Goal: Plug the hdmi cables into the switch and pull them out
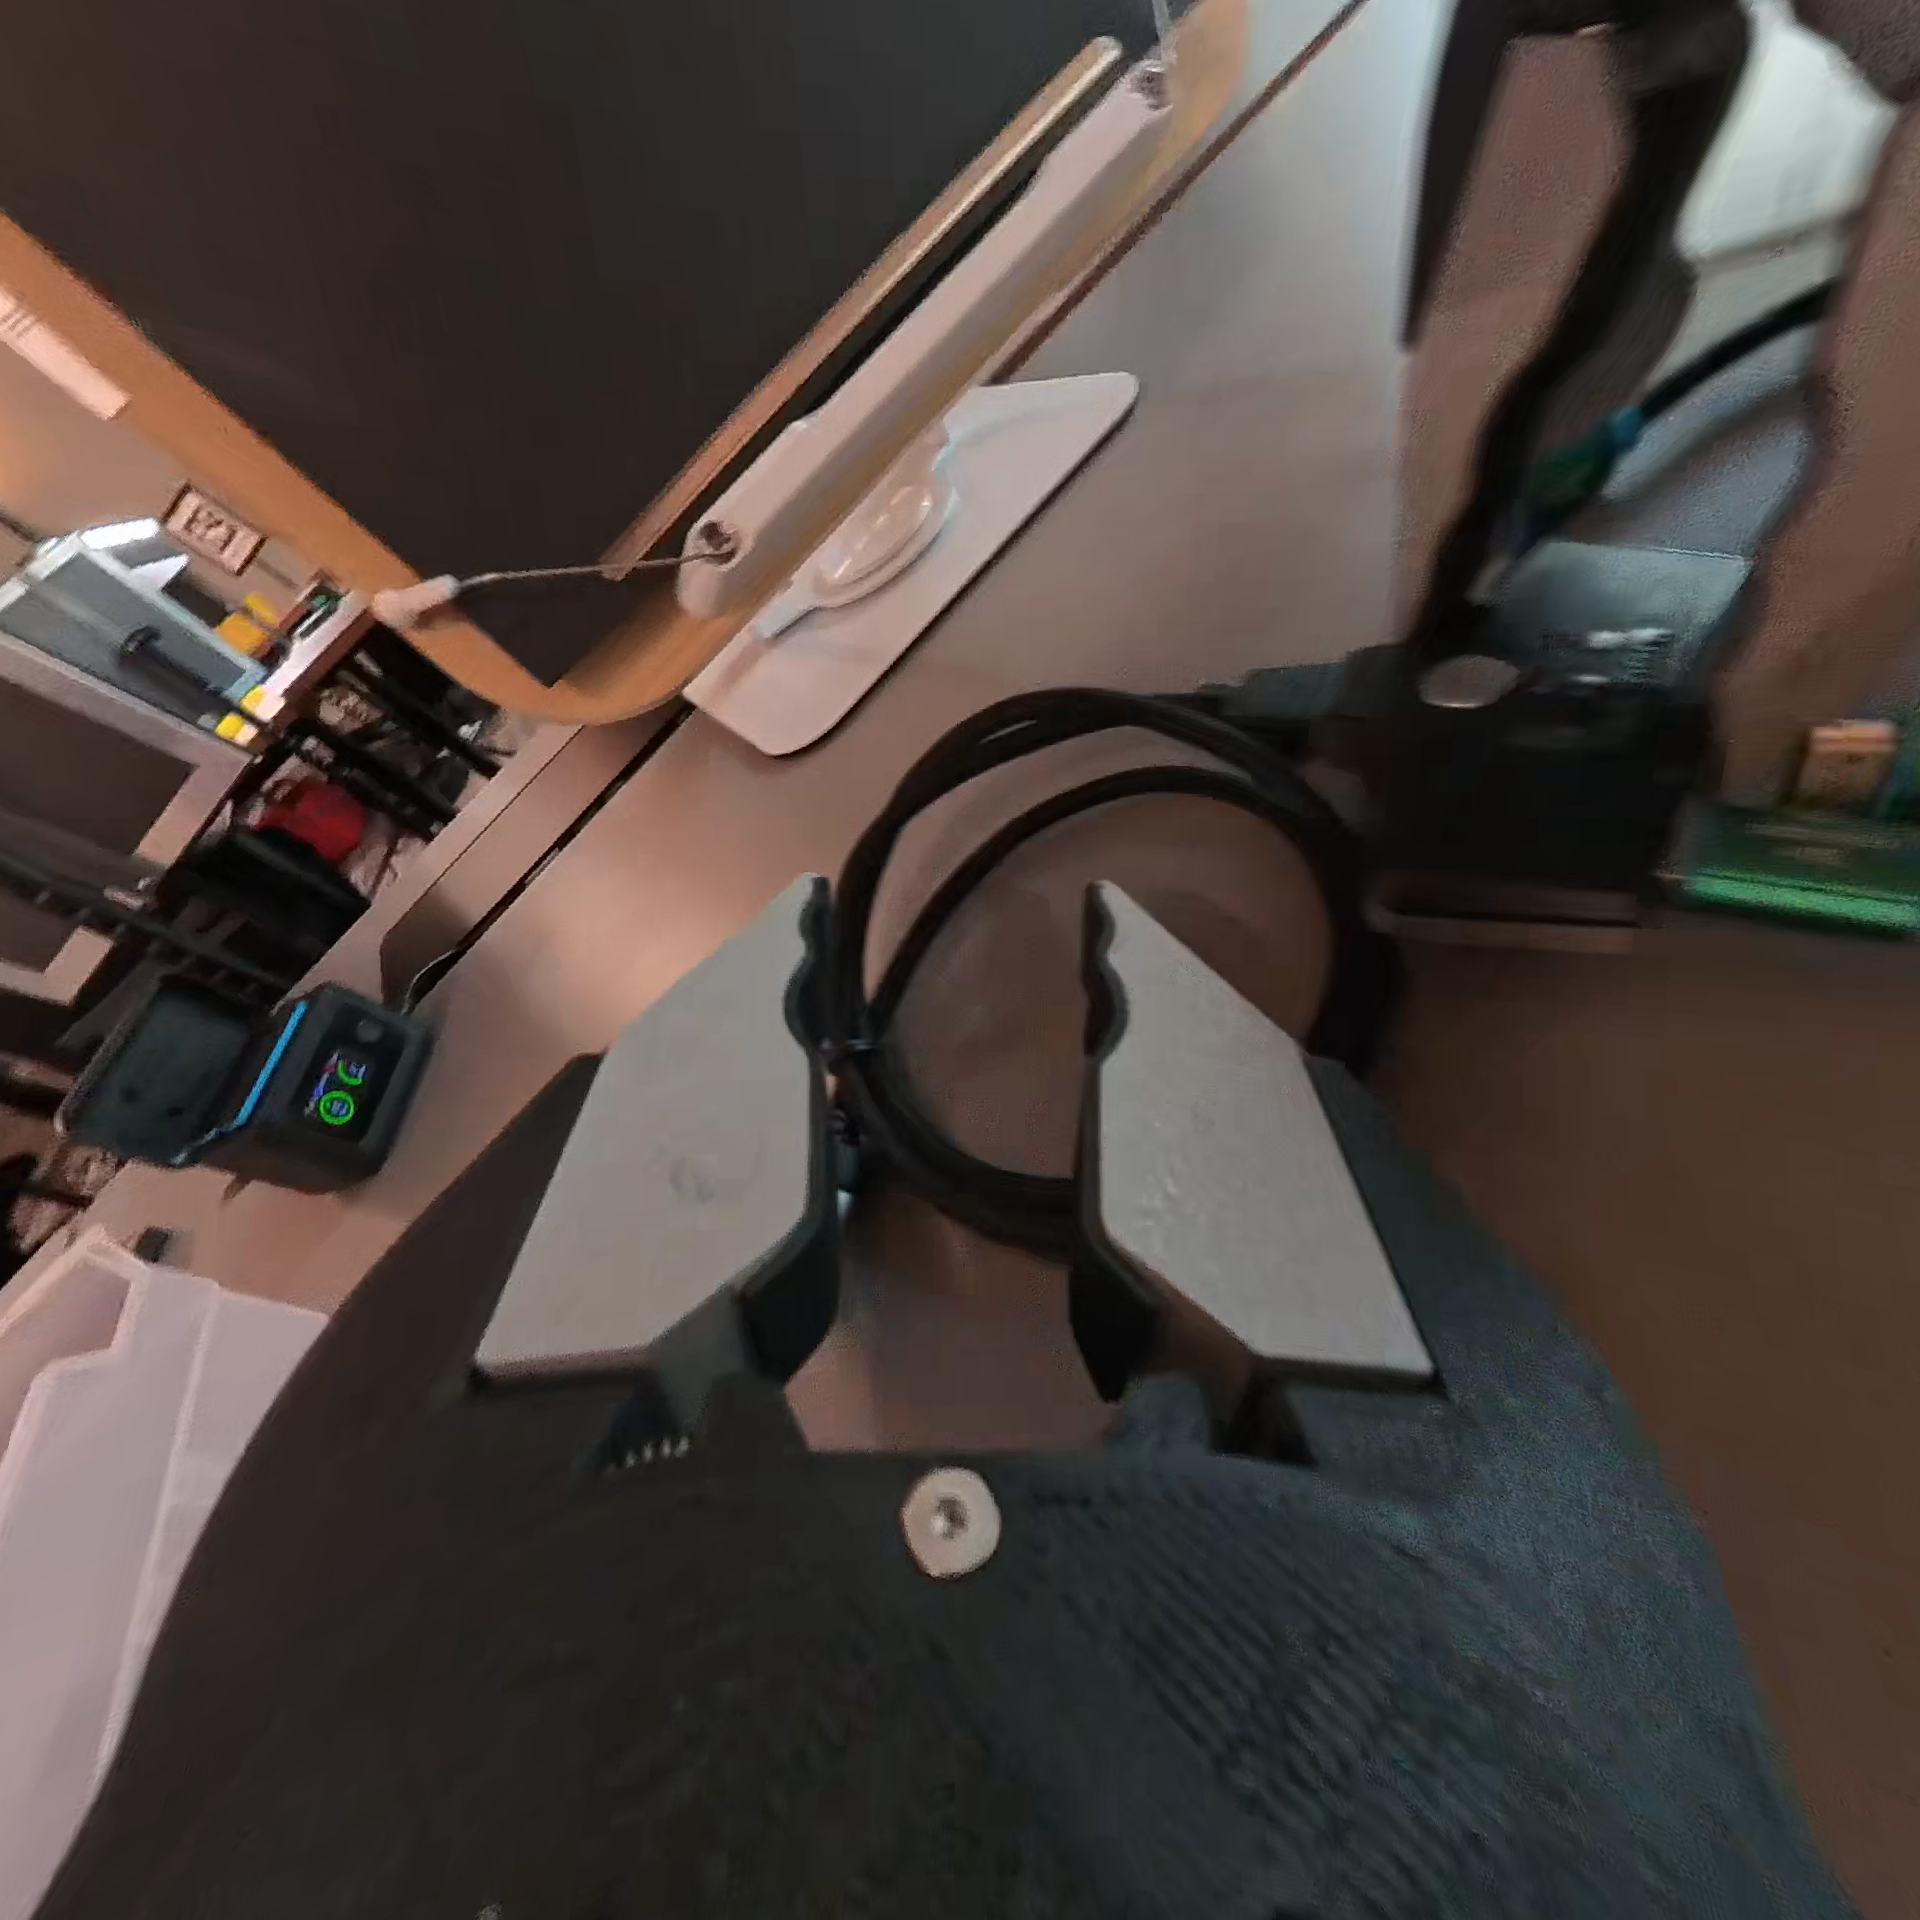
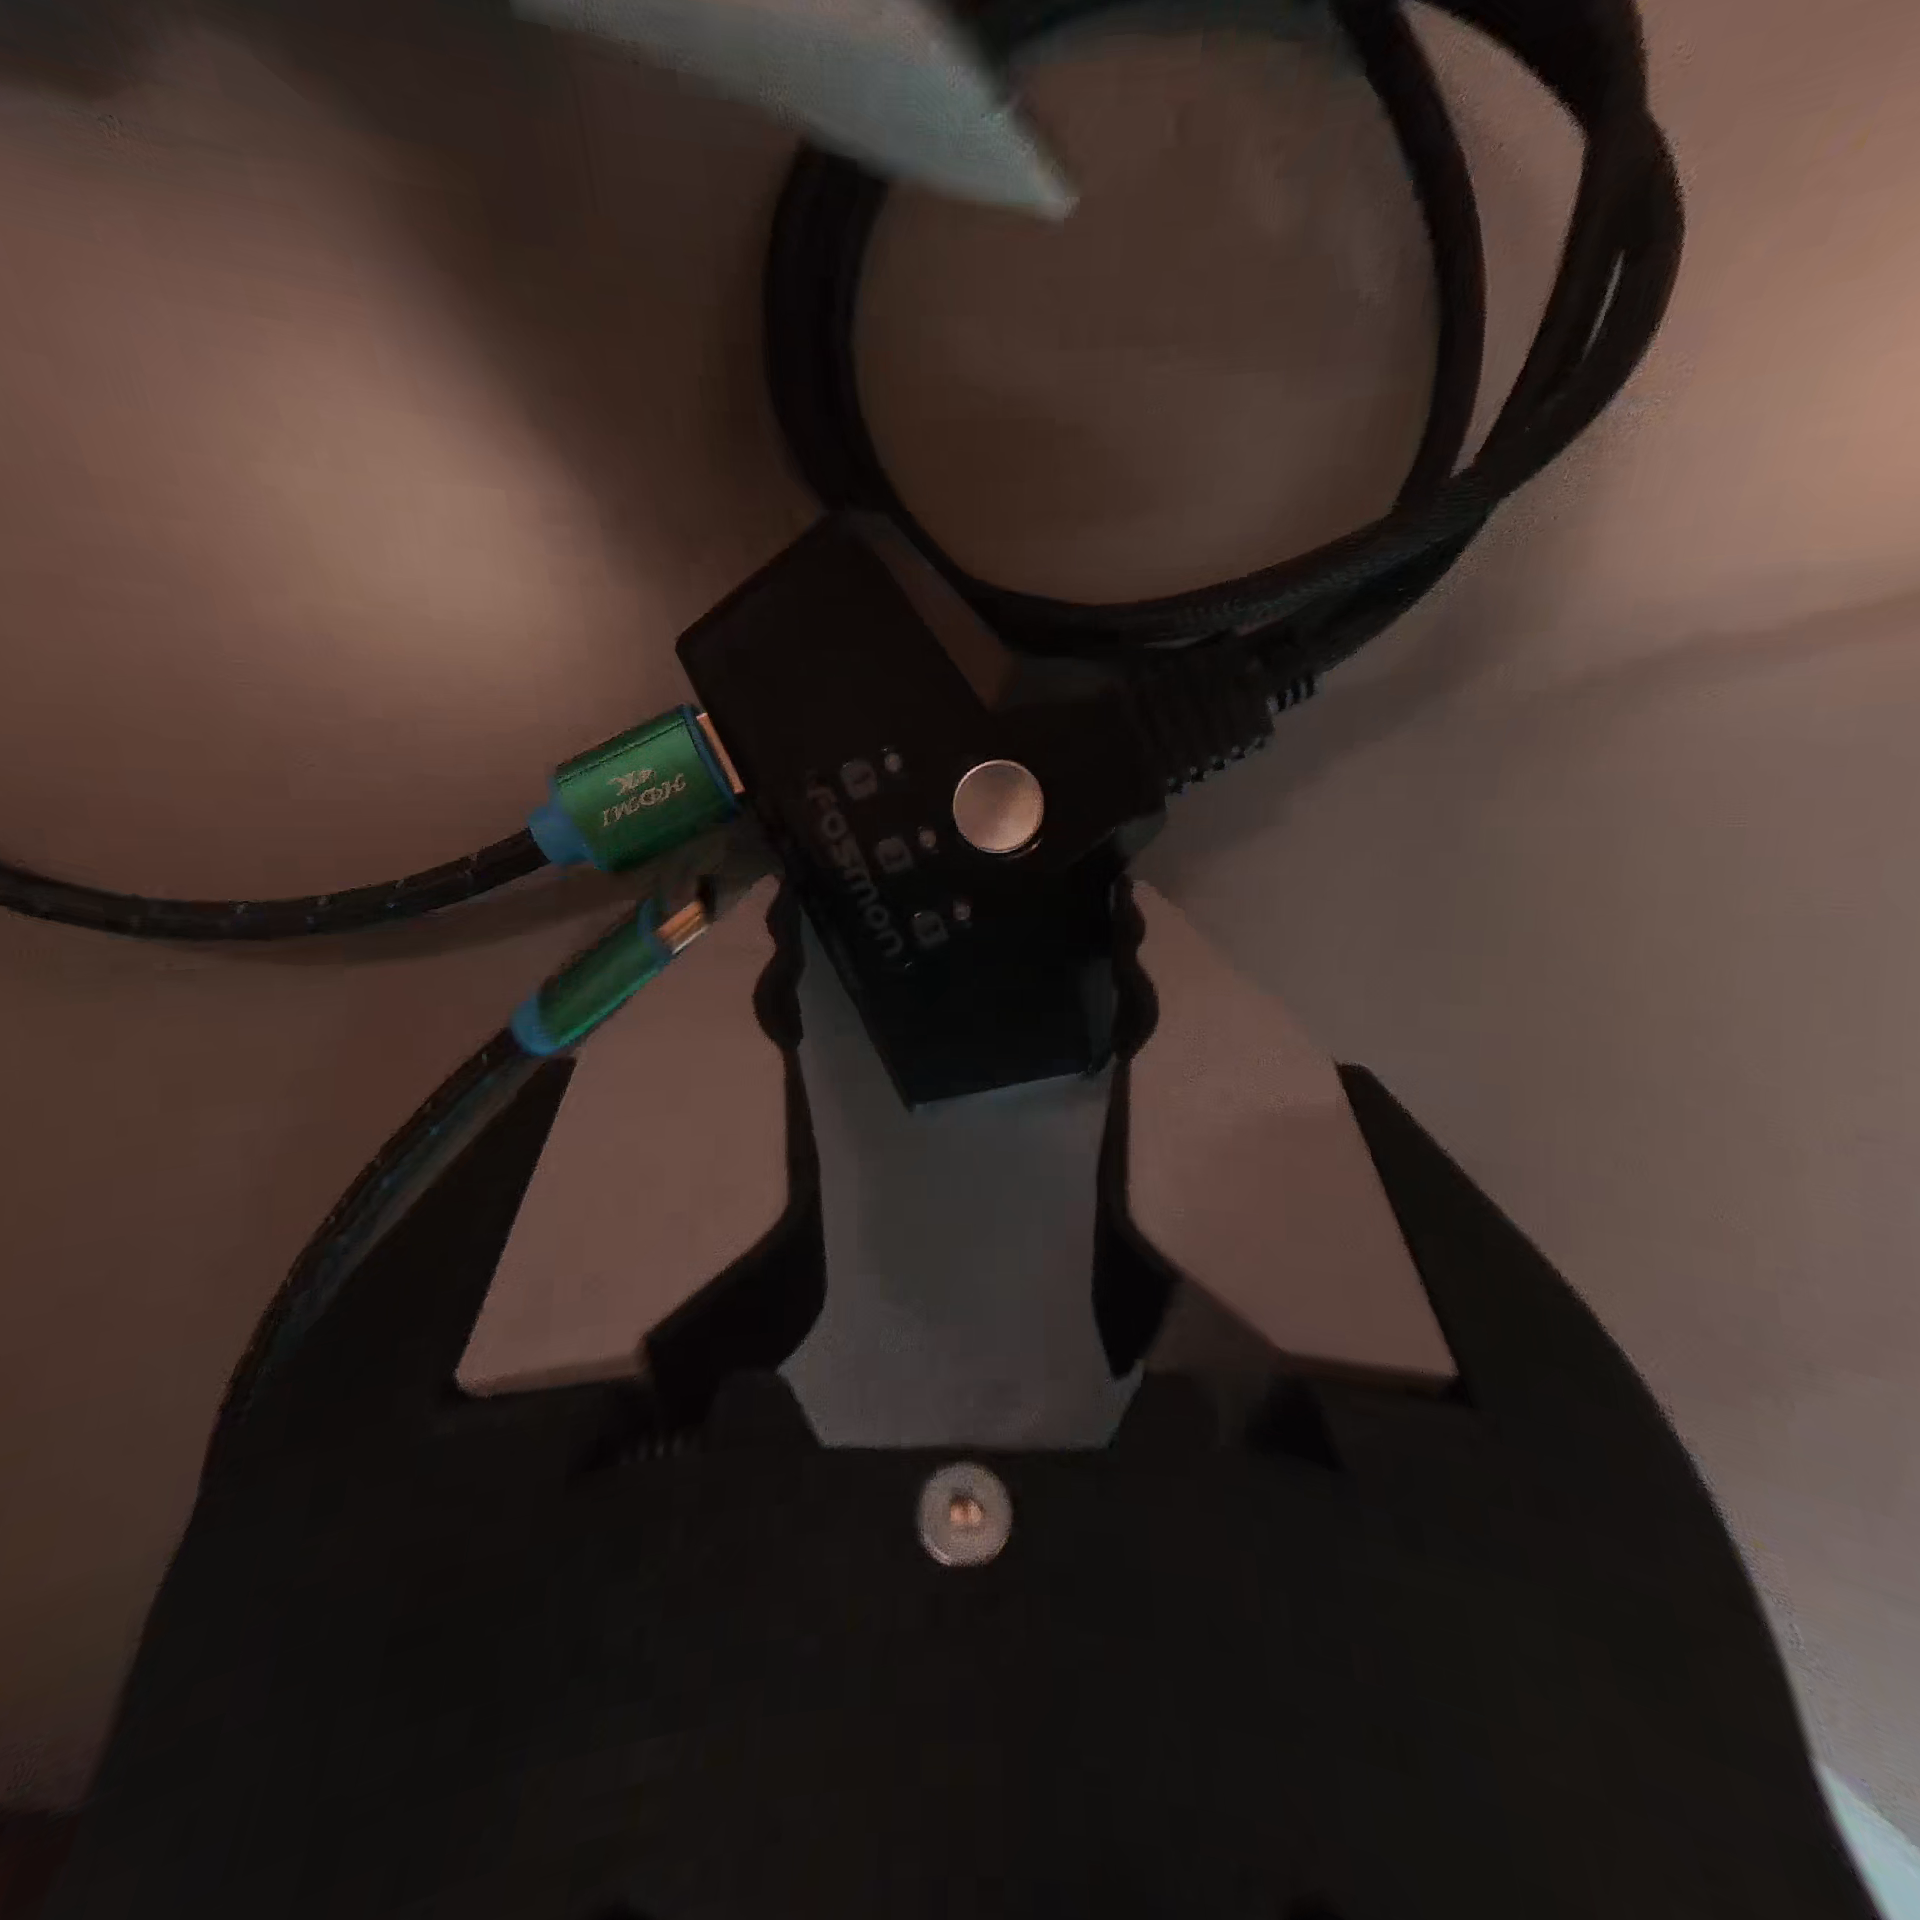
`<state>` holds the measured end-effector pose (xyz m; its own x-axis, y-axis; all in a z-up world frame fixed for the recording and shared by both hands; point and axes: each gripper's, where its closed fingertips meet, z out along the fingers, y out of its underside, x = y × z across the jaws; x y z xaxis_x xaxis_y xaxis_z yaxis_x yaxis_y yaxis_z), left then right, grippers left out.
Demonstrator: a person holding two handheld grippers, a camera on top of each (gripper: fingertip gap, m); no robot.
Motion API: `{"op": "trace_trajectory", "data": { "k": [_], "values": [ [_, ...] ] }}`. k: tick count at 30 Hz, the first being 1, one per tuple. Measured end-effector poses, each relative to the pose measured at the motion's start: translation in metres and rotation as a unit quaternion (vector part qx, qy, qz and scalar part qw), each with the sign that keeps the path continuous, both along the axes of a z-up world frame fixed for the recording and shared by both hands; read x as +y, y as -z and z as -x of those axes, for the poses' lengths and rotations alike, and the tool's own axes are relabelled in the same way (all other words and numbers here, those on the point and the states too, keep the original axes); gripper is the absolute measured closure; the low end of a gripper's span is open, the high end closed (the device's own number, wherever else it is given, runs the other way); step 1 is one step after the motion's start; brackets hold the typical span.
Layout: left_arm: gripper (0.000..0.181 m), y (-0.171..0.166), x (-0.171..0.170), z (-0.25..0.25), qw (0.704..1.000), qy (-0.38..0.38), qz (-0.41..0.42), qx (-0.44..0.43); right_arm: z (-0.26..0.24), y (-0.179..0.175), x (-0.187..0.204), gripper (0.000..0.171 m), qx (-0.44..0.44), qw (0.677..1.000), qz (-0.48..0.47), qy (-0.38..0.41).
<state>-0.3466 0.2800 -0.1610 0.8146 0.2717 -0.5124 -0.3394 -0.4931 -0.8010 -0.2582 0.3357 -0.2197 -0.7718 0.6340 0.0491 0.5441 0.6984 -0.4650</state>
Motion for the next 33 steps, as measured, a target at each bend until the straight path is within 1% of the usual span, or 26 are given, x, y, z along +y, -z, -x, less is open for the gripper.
{"op": "trace_trajectory", "data": {
  "k": [1,3,4,6,9,11,13,15,17,20,23,26,28,30,33],
  "values": [
    [0.132,0.001,0.000,-0.002,1.000,0.007,0.009,0.013,0.003,0.000,-0.001,0.114,-0.003,1.000,0.019,0.009],
    [0.131,0.002,0.000,-0.006,0.998,0.020,0.023,0.050,0.005,-0.007,0.002,0.114,-0.011,0.999,0.031,0.024],
    [0.129,0.005,-0.001,-0.008,0.997,0.029,0.034,0.064,0.008,-0.014,0.002,0.115,0.004,0.999,0.043,0.030],
    [0.125,0.010,-0.001,-0.013,0.993,0.043,0.055,0.094,0.011,-0.032,0.001,0.115,0.027,0.994,0.096,0.041],
    [0.124,0.003,0.003,-0.023,0.984,0.058,0.050,0.159,0.006,-0.047,-0.004,0.116,0.023,0.985,0.164,0.042],
    [0.123,-0.002,0.008,-0.032,0.975,0.073,0.045,0.204,0.001,-0.046,-0.007,0.116,0.018,0.985,0.170,0.033],
    [0.128,-0.005,0.013,-0.048,0.958,0.104,0.046,0.263,-0.004,-0.043,-0.012,0.116,0.012,0.986,0.162,0.017],
    [0.142,-0.006,0.018,-0.066,0.934,0.132,0.043,0.328,-0.009,-0.043,-0.021,0.116,0.006,0.986,0.165,-0.007],
    [0.152,-0.003,0.024,-0.078,0.917,0.147,0.051,0.368,-0.016,-0.046,-0.033,0.116,-0.003,0.982,0.184,-0.038],
    [0.158,0.003,0.029,-0.092,0.907,0.172,0.071,0.377,-0.025,-0.045,-0.045,0.116,-0.018,0.978,0.193,-0.074],
    [0.161,0.002,0.030,-0.088,0.916,0.164,0.090,0.355,-0.021,-0.050,-0.044,0.115,-0.006,0.978,0.200,-0.062],
    [0.161,-0.009,0.029,-0.074,0.927,0.122,0.074,0.347,-0.007,-0.064,-0.035,0.112,0.031,0.977,0.208,-0.018],
    [0.162,-0.011,0.025,-0.057,0.933,0.085,0.079,0.340,0.006,-0.067,-0.019,0.115,0.058,0.979,0.190,0.040],
    [0.161,-0.009,0.020,-0.038,0.940,0.053,0.087,0.325,0.012,-0.063,-0.001,0.114,0.069,0.980,0.158,0.095],
    [0.160,-0.002,0.014,-0.019,0.952,0.028,0.092,0.289,0.007,-0.056,0.009,0.119,0.075,0.982,0.120,0.124]
  ]
}}
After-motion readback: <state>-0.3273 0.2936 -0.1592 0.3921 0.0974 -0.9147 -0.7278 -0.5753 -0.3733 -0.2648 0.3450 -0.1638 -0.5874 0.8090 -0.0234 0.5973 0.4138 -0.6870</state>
